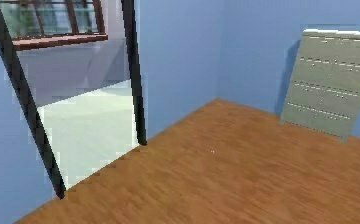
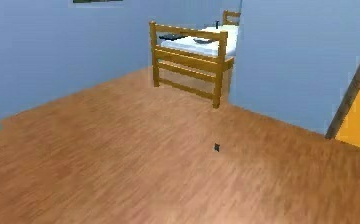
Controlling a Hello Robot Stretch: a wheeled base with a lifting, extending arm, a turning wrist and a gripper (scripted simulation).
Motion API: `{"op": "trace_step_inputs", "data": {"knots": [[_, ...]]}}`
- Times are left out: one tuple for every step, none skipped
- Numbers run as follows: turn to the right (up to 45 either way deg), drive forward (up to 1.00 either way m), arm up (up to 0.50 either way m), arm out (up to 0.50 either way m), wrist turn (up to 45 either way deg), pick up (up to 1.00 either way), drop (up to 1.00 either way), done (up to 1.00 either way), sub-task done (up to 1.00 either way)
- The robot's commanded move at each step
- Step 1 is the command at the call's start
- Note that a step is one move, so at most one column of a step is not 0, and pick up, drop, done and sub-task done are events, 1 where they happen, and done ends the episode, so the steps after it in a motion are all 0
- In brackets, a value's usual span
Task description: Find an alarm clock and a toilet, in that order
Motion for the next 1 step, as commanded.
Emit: {"op": "trace_step_inputs", "data": {"knots": [[45.0, 0.00, 0.00, 0.00, 0.0, 0.00, 0.00, 0.00, 0.00]]}}
